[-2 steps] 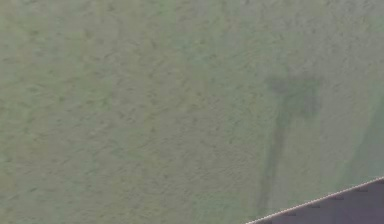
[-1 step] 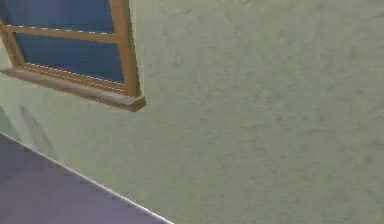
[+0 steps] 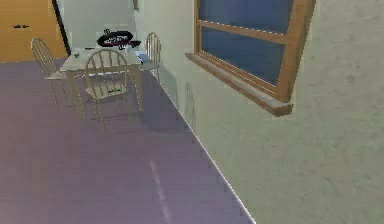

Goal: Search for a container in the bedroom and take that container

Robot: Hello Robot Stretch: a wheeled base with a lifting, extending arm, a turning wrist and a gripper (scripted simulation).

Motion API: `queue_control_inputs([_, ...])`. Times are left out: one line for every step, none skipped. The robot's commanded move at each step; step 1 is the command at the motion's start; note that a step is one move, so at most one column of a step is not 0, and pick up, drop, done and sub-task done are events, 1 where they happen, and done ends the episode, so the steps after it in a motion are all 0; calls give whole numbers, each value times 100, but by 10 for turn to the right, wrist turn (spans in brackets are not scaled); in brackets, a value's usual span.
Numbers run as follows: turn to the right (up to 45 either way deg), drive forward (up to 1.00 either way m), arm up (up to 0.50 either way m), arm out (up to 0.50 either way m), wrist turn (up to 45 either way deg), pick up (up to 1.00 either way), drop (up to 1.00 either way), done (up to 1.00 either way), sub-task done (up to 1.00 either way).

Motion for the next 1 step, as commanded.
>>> queue_control_inputs([0, 30, 0, 0, 0, 0, 0, 0, 0])
